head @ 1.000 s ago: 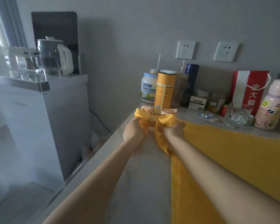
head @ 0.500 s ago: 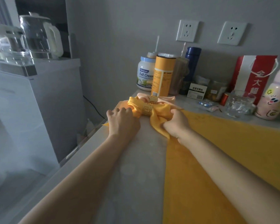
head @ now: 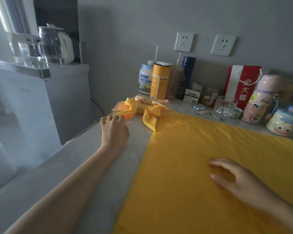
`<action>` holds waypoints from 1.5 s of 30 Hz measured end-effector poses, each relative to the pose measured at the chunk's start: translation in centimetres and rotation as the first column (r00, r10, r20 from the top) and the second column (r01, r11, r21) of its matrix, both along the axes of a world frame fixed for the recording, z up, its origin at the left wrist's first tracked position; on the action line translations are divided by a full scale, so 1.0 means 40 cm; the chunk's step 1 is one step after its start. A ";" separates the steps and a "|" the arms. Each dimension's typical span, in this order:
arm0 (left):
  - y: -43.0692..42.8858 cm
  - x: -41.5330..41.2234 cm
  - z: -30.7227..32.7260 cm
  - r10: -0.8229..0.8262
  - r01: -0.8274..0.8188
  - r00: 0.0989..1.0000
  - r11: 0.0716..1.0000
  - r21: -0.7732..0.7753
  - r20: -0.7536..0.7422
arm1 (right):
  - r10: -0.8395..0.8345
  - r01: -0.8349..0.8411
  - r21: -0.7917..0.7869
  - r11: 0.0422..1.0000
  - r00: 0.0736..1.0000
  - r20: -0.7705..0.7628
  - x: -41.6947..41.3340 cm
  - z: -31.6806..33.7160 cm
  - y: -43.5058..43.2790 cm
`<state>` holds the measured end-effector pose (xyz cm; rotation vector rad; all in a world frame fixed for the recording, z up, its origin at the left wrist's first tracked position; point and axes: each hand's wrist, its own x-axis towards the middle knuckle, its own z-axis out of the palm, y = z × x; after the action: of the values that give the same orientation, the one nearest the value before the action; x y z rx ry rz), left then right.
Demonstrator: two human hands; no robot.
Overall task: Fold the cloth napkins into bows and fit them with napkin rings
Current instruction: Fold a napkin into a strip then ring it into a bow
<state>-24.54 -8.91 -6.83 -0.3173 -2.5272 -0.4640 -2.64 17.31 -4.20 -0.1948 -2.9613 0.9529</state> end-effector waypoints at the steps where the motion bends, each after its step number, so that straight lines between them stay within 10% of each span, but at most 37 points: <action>1: -0.003 0.013 0.002 0.009 -0.009 1.000 1.000 0.008 0.029 | 0.013 -0.013 0.001 1.000 1.000 0.010 0.027 -0.006 0.008; 11: 0.153 0.370 0.113 -0.363 0.357 0.918 0.932 0.065 0.163 | 0.049 -0.050 0.007 0.999 0.995 0.090 0.221 0.011 0.089; 16: 0.288 0.687 0.088 -0.676 0.819 0.574 0.480 -0.315 0.463 | -0.100 0.085 -0.254 0.963 0.994 -0.047 0.245 0.028 0.111; 19: 0.307 0.753 0.054 -0.748 0.897 0.442 0.367 -0.246 0.495 | -0.160 0.124 -0.331 0.935 0.983 -0.085 0.273 0.023 0.126; 25: 0.293 0.740 0.028 -0.818 0.932 0.358 0.343 -0.118 0.450 | -0.209 0.171 -0.304 0.937 0.973 -0.099 0.324 0.017 0.117; 37: 0.293 0.780 0.071 -0.819 0.885 0.406 0.243 -0.397 0.406 | -0.113 0.098 -0.278 0.955 0.993 -0.036 0.484 0.035 0.094; 41: 0.301 0.793 0.086 -0.747 0.849 0.527 0.445 -0.285 0.406 | -0.036 0.061 -0.245 0.968 0.994 0.108 0.559 0.070 0.064; 45: 0.292 0.775 0.097 -0.752 0.812 0.483 0.576 0.092 0.448 | -0.050 0.037 0.133 0.990 0.994 0.097 0.589 0.072 0.058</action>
<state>6.47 2.76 -2.94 -1.6653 -2.7045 -0.7753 20.90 19.65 -1.31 -0.3106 -3.0828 0.7618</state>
